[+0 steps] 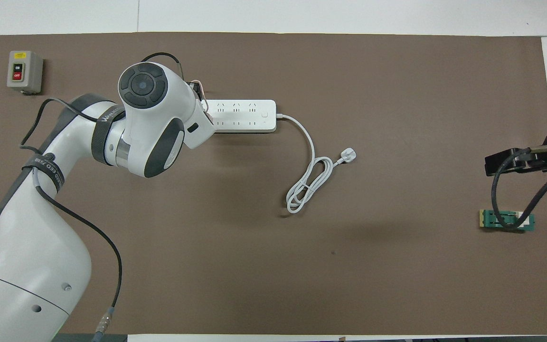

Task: Plug charger into power strip
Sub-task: 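Push the charger prongs into the power strip socket with the left gripper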

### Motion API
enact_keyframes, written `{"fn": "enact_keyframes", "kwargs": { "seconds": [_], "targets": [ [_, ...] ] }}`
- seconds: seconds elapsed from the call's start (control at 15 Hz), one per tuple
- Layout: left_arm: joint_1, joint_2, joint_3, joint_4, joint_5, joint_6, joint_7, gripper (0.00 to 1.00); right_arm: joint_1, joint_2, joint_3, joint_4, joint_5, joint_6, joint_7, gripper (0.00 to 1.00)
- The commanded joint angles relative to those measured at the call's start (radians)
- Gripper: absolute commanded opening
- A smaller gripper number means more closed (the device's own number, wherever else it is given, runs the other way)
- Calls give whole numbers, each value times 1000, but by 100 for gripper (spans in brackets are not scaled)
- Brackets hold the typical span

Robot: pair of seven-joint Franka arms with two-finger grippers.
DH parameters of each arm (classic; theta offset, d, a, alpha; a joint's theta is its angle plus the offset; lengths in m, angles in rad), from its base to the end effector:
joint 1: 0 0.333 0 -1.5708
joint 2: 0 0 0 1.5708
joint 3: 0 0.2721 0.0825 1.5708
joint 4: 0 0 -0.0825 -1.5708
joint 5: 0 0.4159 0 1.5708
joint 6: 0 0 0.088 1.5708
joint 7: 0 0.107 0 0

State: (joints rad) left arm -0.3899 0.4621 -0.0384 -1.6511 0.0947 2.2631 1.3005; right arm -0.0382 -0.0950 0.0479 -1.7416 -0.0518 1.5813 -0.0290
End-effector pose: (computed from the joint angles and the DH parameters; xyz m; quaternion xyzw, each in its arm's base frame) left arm 0.6360 -0.2851 0.3034 -0.6279 0.7740 -0.0553 0.0591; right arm 0.5582 0.0008 0.5501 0.9989 0.0203 -0.0330 0.0278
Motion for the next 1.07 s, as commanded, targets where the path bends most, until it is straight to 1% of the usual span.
{"fn": "enact_keyframes", "kwargs": {
  "seconds": [0.0,0.4,0.6,0.74,1.0],
  "targets": [
    [-12,-10,17,-35,28,23,-15,8,-14,-19,14,-13,13,6,4,100],
    [-12,-11,15,-42,28,18,-15,9,-12,-19,15,-13,15,13,4,100],
    [-15,-19,14,-64,28,13,-41,9,-14,-19,15,-13,15,11,4,100],
    [-15,-22,14,-61,28,-22,-58,9,-12,-19,15,-15,30,6,4,100],
    [-17,-25,12,-72,27,-36,-95,9,-14,-19,15,-15,36,5,3,100]
  ]
}}
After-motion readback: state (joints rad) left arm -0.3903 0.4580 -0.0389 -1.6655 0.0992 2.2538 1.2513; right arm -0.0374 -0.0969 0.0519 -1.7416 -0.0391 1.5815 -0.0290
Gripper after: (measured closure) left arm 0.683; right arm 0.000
